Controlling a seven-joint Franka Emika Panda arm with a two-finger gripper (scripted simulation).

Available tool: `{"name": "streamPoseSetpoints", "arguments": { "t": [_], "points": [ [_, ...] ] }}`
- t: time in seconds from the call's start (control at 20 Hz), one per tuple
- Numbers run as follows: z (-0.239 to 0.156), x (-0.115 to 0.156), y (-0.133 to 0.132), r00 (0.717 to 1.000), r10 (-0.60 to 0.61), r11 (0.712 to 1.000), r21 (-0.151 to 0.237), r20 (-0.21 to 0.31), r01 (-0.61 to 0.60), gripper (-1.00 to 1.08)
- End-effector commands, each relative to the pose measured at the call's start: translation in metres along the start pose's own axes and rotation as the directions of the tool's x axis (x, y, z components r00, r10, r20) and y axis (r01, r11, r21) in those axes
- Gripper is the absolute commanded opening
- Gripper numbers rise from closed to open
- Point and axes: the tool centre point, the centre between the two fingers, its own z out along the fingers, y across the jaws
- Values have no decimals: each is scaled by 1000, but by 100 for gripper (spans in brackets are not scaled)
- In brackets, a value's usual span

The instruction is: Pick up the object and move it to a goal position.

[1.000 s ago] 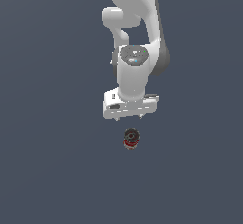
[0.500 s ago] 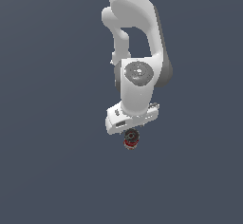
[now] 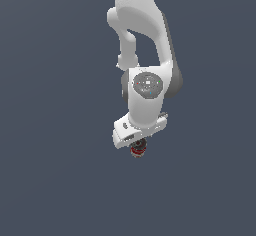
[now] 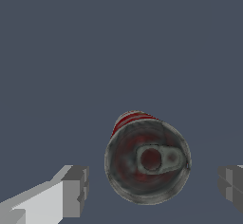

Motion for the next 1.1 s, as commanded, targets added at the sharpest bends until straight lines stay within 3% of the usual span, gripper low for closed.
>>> {"name": "streamPoseSetpoints", "arguments": {
  "t": [0.0, 0.6, 0.9, 0.95, 1.05],
  "points": [
    [0, 0, 0, 1000, 0, 1000, 0, 0, 0, 100],
    [48, 0, 0, 1000, -5, 1000, 0, -1, 5, 100],
    [50, 1, 0, 1000, -5, 1000, 0, -1, 5, 100],
    [50, 1, 0, 1000, -5, 1000, 0, -1, 5, -100],
    [50, 1, 0, 1000, -5, 1000, 0, -1, 5, -100]
  ]
}}
